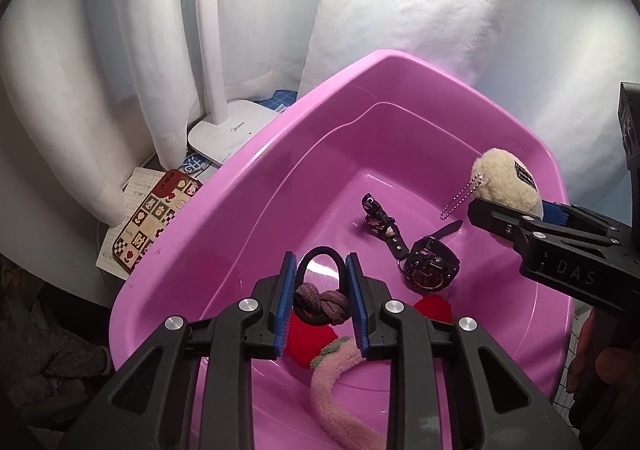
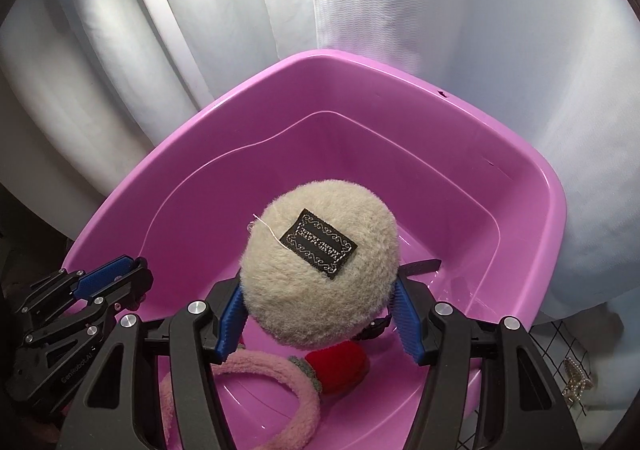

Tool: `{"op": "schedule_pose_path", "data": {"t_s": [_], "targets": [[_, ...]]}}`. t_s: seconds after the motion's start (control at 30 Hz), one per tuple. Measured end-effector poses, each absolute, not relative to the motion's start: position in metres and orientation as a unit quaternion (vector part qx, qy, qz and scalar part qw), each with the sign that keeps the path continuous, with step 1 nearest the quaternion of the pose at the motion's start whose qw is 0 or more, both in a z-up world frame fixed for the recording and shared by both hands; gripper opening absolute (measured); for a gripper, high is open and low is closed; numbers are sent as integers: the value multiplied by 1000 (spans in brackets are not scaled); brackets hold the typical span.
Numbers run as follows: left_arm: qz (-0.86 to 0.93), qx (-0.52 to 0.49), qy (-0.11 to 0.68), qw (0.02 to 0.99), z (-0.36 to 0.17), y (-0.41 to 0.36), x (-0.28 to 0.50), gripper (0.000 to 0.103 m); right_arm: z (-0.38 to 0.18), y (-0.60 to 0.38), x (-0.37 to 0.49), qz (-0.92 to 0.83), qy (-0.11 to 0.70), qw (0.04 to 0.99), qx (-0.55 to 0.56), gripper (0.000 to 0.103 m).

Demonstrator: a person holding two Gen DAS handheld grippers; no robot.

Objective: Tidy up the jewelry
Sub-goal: 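Carry the hair tie and pom-pom into the pink tub and open both grippers, then withdraw both grippers from the tub back over the bed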

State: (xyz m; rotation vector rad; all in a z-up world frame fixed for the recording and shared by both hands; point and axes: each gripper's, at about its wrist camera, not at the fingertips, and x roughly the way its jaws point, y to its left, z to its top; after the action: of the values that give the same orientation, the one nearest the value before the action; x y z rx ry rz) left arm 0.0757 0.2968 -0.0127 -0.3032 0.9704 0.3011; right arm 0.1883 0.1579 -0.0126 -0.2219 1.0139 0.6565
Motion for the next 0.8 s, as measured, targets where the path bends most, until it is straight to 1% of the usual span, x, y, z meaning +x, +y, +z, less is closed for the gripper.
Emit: {"op": "schedule_pose_path", "data": {"t_s": [0.07,0.13,0.17,0.2,0.23,0.27,0.8], "targets": [[145,-144,463,863,-12,298,76,37,-13,158,188,304,479,817,-103,60],[147,-143,461,863,-11,298,74,45,-13,159,191,297,480,819,-104,63],[149,-142,461,863,-11,298,74,56,-12,159,191,292,480,821,-105,64],[152,-142,460,863,-10,299,73,75,-11,158,192,287,479,823,-106,67],[155,-144,456,864,-9,300,71,82,-9,157,192,283,477,825,-106,68],[156,-147,449,867,-7,301,69,84,-8,156,192,280,475,827,-105,69],[156,-148,448,868,-2,296,55,84,2,143,178,271,471,833,-103,70]]}}
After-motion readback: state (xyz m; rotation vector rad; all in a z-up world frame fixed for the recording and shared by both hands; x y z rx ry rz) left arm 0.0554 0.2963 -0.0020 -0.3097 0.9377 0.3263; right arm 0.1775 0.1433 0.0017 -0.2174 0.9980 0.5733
